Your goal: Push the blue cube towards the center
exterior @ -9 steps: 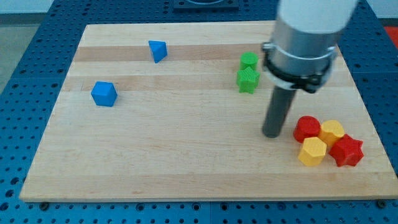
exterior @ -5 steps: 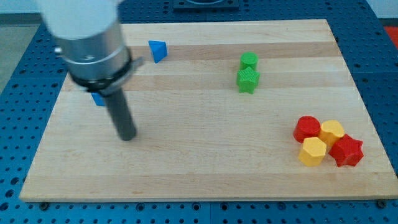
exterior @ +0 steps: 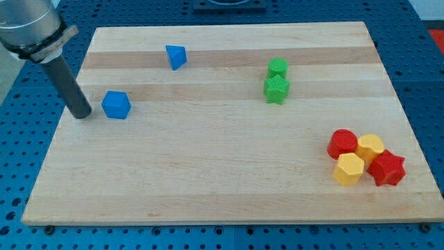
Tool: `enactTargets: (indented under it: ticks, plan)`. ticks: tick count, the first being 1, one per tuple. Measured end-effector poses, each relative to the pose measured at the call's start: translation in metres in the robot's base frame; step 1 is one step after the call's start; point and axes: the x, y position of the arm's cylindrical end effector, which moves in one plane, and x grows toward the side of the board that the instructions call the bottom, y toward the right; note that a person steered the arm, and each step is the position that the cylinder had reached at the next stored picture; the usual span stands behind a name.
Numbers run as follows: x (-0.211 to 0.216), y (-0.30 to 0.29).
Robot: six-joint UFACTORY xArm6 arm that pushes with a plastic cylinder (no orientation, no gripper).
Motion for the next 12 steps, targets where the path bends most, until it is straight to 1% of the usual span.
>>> enactTargets:
  ticks: [1, 6, 9, 11, 12]
  plan:
    - [-0.005, 0.020]
    - [-0.006, 0.126]
    - [-0.031, 0.155]
    - [-0.039, 0.191]
    - [-0.052, 0.191]
